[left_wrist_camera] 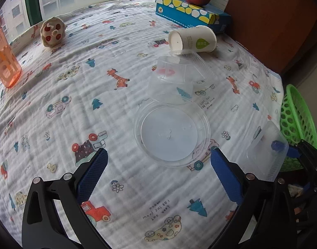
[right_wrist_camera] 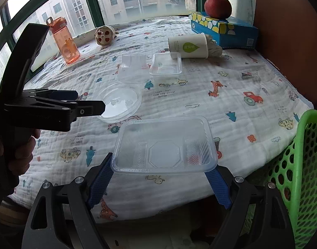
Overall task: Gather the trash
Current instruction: 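Grasp the clear plastic cup with the left gripper while the right holds the container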
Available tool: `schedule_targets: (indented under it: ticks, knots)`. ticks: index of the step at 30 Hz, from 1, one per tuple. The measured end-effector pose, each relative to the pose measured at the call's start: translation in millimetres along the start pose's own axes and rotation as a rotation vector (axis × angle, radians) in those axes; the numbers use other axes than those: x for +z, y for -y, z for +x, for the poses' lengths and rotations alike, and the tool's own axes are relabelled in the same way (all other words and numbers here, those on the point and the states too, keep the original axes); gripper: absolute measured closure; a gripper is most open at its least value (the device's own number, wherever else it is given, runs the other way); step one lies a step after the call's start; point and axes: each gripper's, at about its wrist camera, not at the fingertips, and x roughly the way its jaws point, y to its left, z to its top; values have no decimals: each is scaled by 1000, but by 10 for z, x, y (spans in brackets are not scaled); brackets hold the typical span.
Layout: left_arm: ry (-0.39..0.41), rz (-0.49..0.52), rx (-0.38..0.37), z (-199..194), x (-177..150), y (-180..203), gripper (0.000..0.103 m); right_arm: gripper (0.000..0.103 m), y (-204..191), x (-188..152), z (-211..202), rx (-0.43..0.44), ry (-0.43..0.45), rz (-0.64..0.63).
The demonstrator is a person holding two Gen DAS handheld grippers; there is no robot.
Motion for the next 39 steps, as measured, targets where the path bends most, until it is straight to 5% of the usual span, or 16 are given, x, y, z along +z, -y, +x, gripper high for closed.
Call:
schedule_targets:
  ticks: [16, 19, 25, 39]
  knots:
    - [94, -4, 19, 220, 702, 93, 8, 22, 156, -17, -87, -23, 11, 45]
    - [94, 13, 4, 299, 772, 149, 13, 22, 171, -17, -104, -26, 15, 50]
    - [63, -9, -24, 446, 819, 128, 46, 22, 224, -24, -166, -31, 30, 66]
    - [136, -28, 10, -8, 665, 100, 47, 22, 387, -63, -454, -70, 96, 118]
